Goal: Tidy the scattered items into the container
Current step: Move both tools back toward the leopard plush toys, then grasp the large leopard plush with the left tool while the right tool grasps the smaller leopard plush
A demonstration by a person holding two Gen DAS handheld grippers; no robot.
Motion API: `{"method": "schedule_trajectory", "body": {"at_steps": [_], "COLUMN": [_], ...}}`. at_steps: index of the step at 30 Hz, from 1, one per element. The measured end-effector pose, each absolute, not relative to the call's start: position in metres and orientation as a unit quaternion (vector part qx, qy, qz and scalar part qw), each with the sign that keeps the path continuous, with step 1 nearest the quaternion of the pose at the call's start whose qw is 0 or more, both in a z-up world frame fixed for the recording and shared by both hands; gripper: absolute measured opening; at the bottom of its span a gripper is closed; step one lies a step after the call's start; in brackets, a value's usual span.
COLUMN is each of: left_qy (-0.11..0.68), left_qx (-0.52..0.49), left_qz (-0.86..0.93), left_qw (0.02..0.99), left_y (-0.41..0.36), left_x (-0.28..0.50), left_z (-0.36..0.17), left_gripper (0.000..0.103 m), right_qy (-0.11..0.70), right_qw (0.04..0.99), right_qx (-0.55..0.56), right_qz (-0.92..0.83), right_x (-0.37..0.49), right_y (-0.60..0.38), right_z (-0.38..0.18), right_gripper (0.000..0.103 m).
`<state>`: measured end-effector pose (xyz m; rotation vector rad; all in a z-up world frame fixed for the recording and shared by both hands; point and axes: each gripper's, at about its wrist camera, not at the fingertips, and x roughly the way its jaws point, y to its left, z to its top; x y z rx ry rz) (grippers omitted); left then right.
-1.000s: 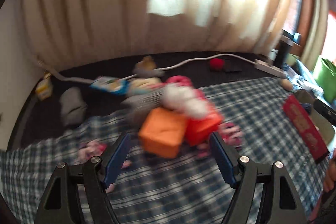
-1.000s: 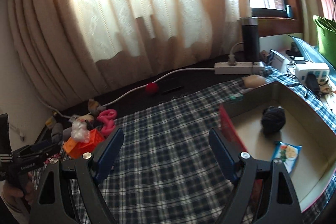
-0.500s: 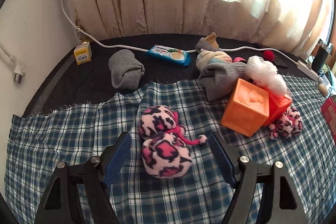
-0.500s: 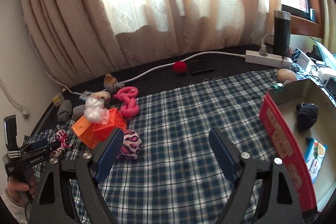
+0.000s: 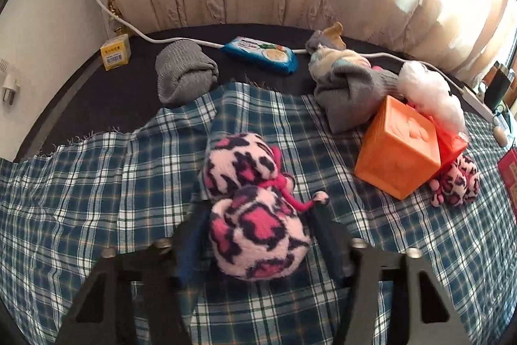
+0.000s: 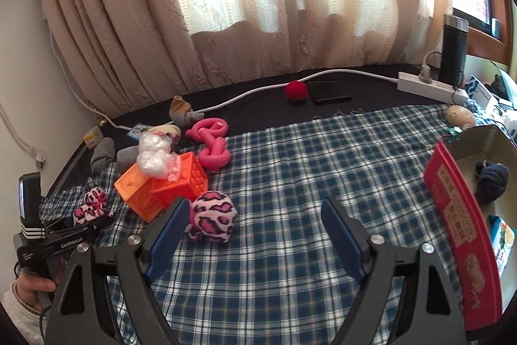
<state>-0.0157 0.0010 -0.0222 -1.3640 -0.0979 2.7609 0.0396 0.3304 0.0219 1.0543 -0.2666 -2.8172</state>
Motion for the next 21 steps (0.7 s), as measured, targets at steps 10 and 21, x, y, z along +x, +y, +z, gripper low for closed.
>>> {"method": "schedule_trajectory", "body": {"at_steps": [10, 21], "left_qy": [-0.051, -0.06], "left_qx": [-0.4, -0.369], "left_qz": [0.915, 0.926], "left_qw": [0.031, 0.06], "left_y": [-0.007, -0.006], "left_x": [-0.005, 0.005], "left_z": [-0.005, 0.012], "left_gripper": [0.042, 0.042], "right_qy": [-0.066, -0.035], "right_qw": [0.098, 0.108], "right_qx": [0.37, 0.413], "right_qz": [-0.921, -0.903], "right_x": [0.025, -0.002], "right_y": [0.299, 0.269], "right_z": [0.012, -0.016], "right_gripper": [0.086, 0.086]}}
